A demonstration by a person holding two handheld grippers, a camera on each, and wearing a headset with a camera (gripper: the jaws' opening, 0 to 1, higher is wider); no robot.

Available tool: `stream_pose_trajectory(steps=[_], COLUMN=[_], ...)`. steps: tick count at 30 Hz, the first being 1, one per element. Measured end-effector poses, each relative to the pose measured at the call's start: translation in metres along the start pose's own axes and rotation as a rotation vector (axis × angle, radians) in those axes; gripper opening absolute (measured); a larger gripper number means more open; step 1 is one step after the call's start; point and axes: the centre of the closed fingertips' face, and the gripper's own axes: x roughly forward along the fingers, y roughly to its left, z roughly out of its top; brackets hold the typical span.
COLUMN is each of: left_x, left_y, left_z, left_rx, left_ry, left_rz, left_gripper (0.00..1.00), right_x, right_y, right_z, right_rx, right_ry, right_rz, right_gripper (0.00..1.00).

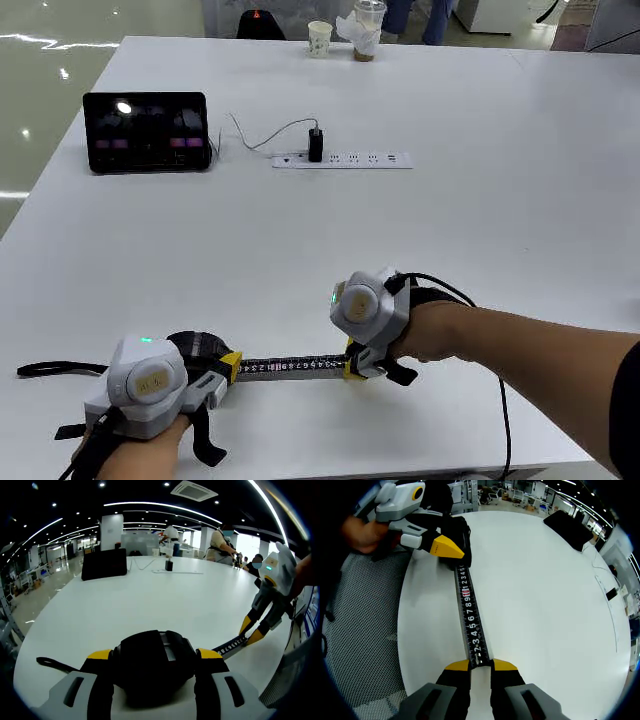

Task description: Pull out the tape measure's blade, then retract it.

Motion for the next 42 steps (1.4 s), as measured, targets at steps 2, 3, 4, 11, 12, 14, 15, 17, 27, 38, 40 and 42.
stream_pose_trajectory(steps=[2, 3, 4, 11, 12, 14, 15, 17, 27, 38, 40, 42], left_x=[0.000, 0.000, 0.000, 0.000, 0.000, 0.000, 0.000, 0.000, 0.000, 0.000, 0.000, 0.000], left_y=[0.000, 0.000, 0.000, 0.000, 0.000, 0.000, 0.000, 0.000, 0.000, 0.000, 0.000, 0.000], left_z=[0.000, 0.000, 0.000, 0.000, 0.000, 0.000, 0.000, 0.000, 0.000, 0.000, 0.000, 0.000], left_rx=[0.000, 0.000, 0.000, 0.000, 0.000, 0.000, 0.000, 0.000, -0.001, -0.001, -0.001, -0.001], left_ry=[0.000, 0.000, -0.001, -0.001, -0.001, -0.001, -0.001, -0.001, 0.000, -0.001, -0.001, -0.001], left_rz=[0.000, 0.000, 0.000, 0.000, 0.000, 0.000, 0.000, 0.000, 0.000, -0.001, -0.001, -0.001], left_gripper=[0.61, 0.61, 0.61, 0.61, 0.61, 0.61, 0.61, 0.61, 0.61, 0.61, 0.61, 0.61], right_x=[0.000, 0.000, 0.000, 0.001, 0.002, 0.002, 0.002, 0.002, 0.003, 0.004, 0.004, 0.004], right_y=[0.000, 0.001, 0.001, 0.001, 0.001, 0.001, 0.001, 0.001, 0.002, 0.002, 0.003, 0.003], right_z=[0.001, 0.001, 0.001, 0.003, 0.004, 0.004, 0.005, 0.005, 0.008, 0.011, 0.011, 0.011], right_rx=[-0.018, -0.020, -0.017, -0.022, -0.023, -0.020, -0.020, -0.019, -0.018, -0.013, -0.013, -0.010], right_ry=[-0.001, -0.003, -0.005, -0.010, -0.009, -0.009, -0.009, -0.010, -0.011, -0.016, -0.017, -0.018], right_rz=[0.002, 0.003, 0.004, 0.006, 0.006, 0.007, 0.007, 0.006, 0.006, 0.004, 0.004, 0.004], right_gripper=[0.11, 0.11, 0.11, 0.11, 0.11, 0.11, 0.11, 0.11, 0.11, 0.11, 0.11, 0.11])
